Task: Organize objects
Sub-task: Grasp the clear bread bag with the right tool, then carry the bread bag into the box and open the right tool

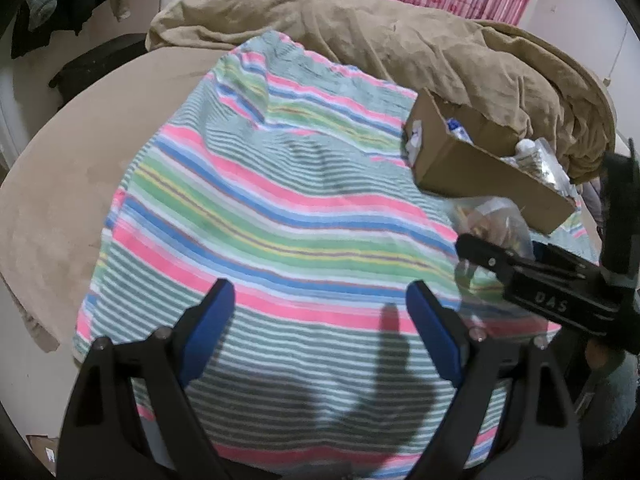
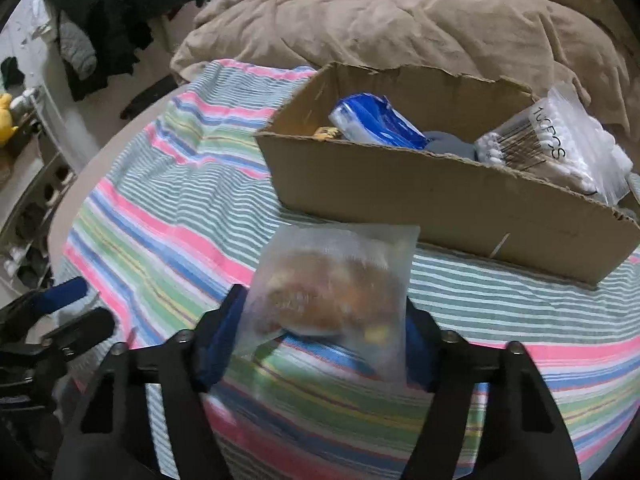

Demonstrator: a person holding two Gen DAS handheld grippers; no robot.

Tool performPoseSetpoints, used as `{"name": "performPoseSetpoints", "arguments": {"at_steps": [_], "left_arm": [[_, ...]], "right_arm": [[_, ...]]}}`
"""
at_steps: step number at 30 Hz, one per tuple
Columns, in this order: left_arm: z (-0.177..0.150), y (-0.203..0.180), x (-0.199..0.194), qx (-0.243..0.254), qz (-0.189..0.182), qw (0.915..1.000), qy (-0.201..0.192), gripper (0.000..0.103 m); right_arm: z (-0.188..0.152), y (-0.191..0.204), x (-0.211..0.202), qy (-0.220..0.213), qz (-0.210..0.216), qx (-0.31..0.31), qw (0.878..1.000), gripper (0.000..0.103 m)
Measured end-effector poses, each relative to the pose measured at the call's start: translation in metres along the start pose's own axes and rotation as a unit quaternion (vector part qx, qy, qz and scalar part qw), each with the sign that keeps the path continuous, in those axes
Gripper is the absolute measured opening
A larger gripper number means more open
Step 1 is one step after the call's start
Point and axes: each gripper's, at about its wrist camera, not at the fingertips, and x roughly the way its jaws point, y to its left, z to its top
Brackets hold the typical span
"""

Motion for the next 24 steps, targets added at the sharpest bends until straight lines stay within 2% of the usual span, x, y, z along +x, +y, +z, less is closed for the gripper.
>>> {"name": "performPoseSetpoints", "arguments": {"at_steps": [11, 12, 14, 24], "left_arm": [[0.011, -0.021, -0.014, 0.016, -0.002, 0.9998, -0.015, 0.089], [0.013, -0.024, -0.017, 0.018, -0.004, 0.9997, -0.018, 0.089], [0.016, -0.029, -0.021, 0.022, -0.004, 0.9995, -0.023, 0.089], [0.043, -0.063, -0.042, 0.044, -0.019, 0.9972, -0.057, 0.089]], "right_arm": [[-0.005, -0.008, -0.038, -0.022, 0.017, 0.004, 1.000, 0.064], [-0.005, -0.010, -0.045, -0.027, 0.017, 0.004, 0.999, 0.060], [-0.003, -0.012, -0.054, -0.034, 0.018, 0.004, 0.999, 0.059], [0.023, -0.026, -0.103, -0.088, 0.020, -0.002, 0.996, 0.058]]}}
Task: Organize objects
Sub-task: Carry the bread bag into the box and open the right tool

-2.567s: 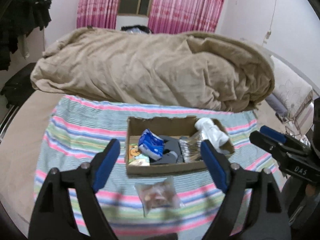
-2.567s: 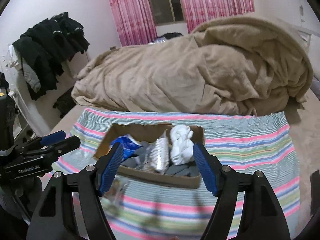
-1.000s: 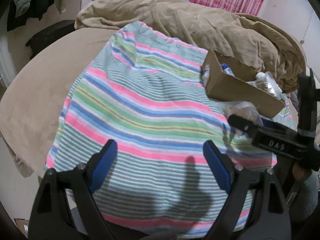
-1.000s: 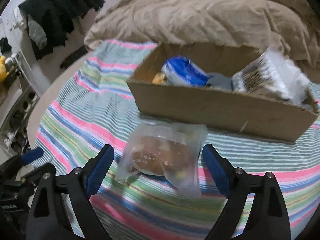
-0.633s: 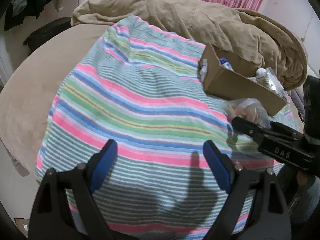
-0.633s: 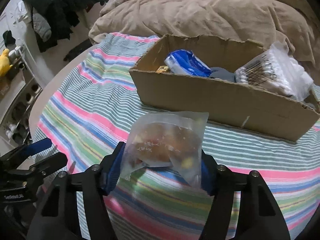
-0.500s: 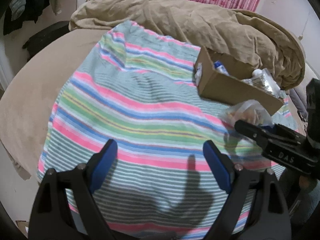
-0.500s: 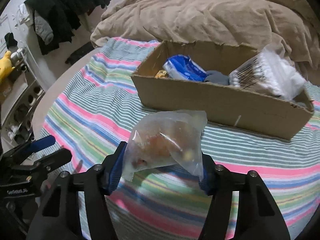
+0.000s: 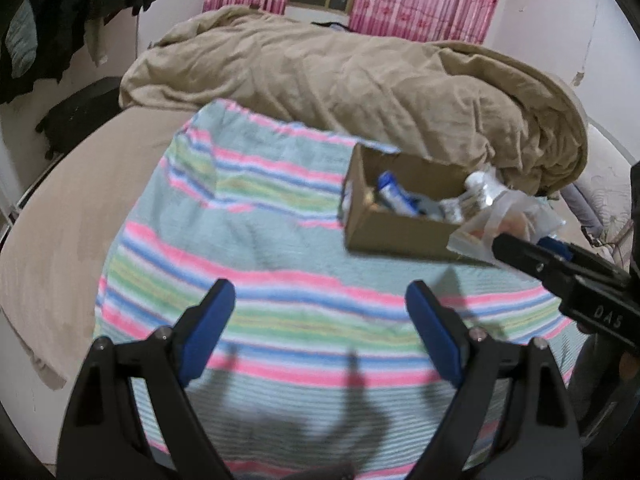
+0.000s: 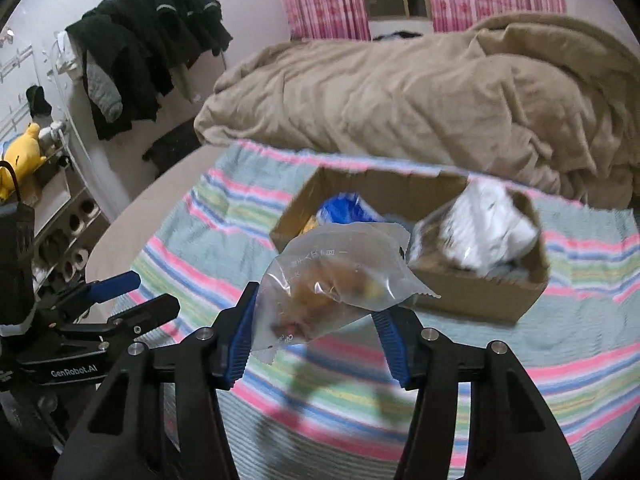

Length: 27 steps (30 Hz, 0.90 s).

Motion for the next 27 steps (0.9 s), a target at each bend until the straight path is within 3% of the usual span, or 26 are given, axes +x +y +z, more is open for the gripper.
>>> {"name": "performPoseSetpoints", "arguments": {"at_steps": [11, 18, 27], "left_arm": [[0.058, -0.031, 0.023, 0.026, -0.018, 0.9989, -0.034, 0.089], [0.077, -0.030, 0.074, 0.035, -0.013, 0.9992, -0.009, 0.089], [0.077, -0.028, 0.126, 0.044, -0.013, 0.9987, 0.024, 0.089]], "right_arm": [[0.058, -0.028, 0.008, -0.042, -0.022, -0.014, 0.999, 0.058], [0.064, -0.049, 0.049, -0.026, -0.029, -0.002, 0.999, 0.058], [0.053, -0.070, 0.097, 0.005, -0.032, 0.016, 0.999, 0.058]]}}
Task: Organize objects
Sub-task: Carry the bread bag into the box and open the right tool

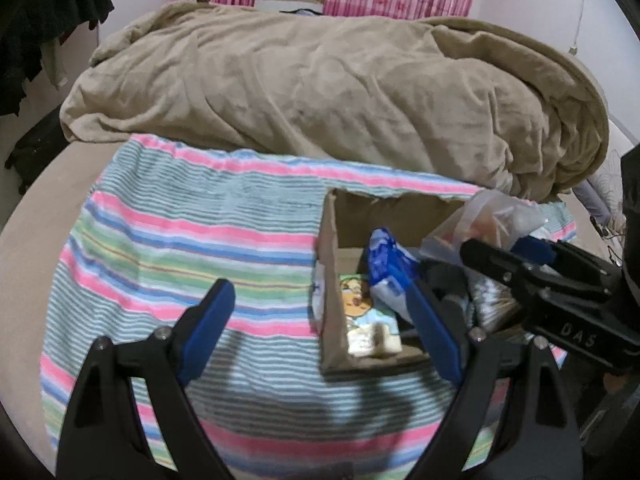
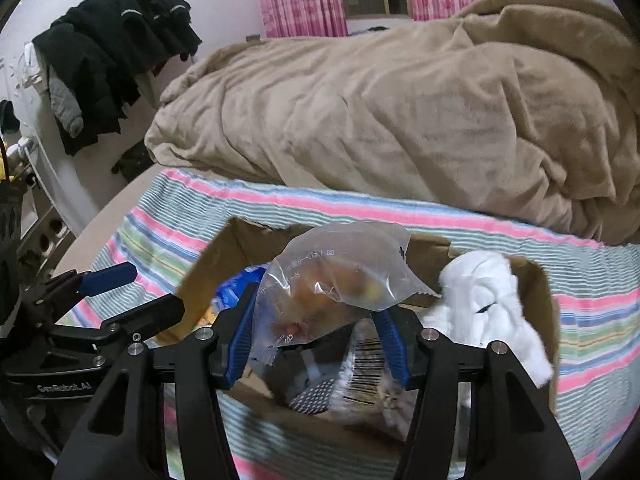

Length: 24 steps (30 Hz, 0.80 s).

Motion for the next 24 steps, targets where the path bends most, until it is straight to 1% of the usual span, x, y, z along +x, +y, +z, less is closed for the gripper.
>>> {"name": "performPoseSetpoints", "arguments": {"at_steps": [4, 7, 9, 11, 14, 17, 24], "left_arm": [[-0.002, -0.001, 0.013, 0.001, 0.000, 1.0000, 0.009, 0.089], [-0.003, -0.003, 0.016, 0.002, 0.007, 0.9999, 0.014, 0.089], [-0.003, -0.004, 0.012, 0.004, 0.009, 0.9999, 0.011, 0.089], [-0.004, -0.004, 0.006, 0.005, 0.012, 0.9999, 0.007, 0.089], [-0.006, -0.003, -0.007, 0.001, 0.013, 0.9999, 0.002, 0.089], [-0.007, -0.003, -0.024, 0.000, 0.016, 0.9998, -0.006, 0.089], [-0.014, -0.012, -0.080, 0.005, 0.018, 0.9994, -0.031, 0.089]], "right_arm": [[-0.003, -0.004, 0.014, 0.010, -0.010, 0.000, 1.000, 0.058], [-0.004, -0.005, 0.020, 0.016, -0.013, 0.000, 1.000, 0.059], [-0.004, -0.005, 0.017, 0.015, -0.010, 0.002, 1.000, 0.062], [-0.004, -0.004, 0.014, 0.014, -0.009, 0.003, 1.000, 0.069], [-0.003, -0.001, 0.003, 0.009, -0.007, 0.007, 1.000, 0.073], [-0.001, 0.002, -0.012, 0.007, 0.004, 0.017, 1.000, 0.074], [-0.005, 0.015, -0.063, -0.016, -0.013, 0.007, 1.000, 0.078]]}}
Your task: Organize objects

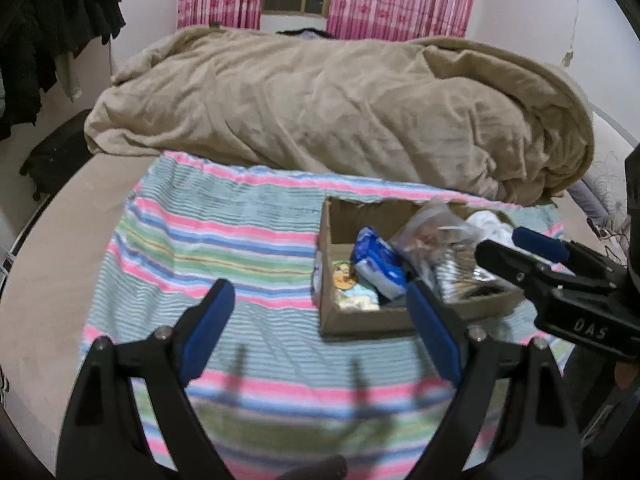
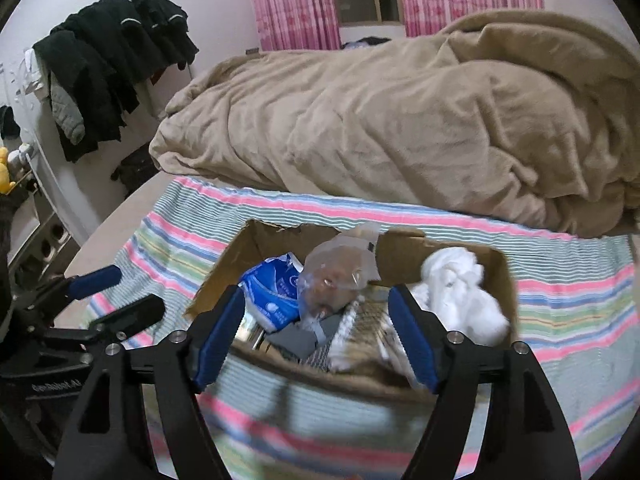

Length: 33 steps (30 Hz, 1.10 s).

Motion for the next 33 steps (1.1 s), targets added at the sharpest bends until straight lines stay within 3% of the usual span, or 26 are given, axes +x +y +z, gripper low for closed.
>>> {"name": "performPoseSetpoints", "arguments": {"at_steps": [11, 19, 25, 27, 33], "left_arm": [[-0.030, -0.023, -0.089, 0.008, 0.000, 0.9999, -0.014, 0.089], [-0.061, -0.034, -0.144, 0.001, -0.001, 0.9995, -0.033, 0.100], [-0.080, -0.038, -0.171, -0.003, -0.002, 0.9990, -0.045, 0.102], [-0.086, -0.039, -0.177, -0.002, -0.004, 0.9989, -0.046, 0.102], [-0.099, -0.046, -0.190, 0.006, -0.007, 0.9989, -0.046, 0.102]], "right_arm": [[-0.025, 0.017, -0.084, -0.023, -0.015, -0.010, 1.000, 0.079], [-0.055, 0.028, -0.136, -0.035, -0.033, -0.014, 0.999, 0.079], [-0.077, 0.034, -0.172, -0.040, -0.035, 0.000, 0.999, 0.080], [-0.084, 0.036, -0.182, -0.043, -0.033, 0.003, 0.999, 0.091], [-0.099, 0.040, -0.204, -0.052, -0.032, 0.012, 0.998, 0.092]]}}
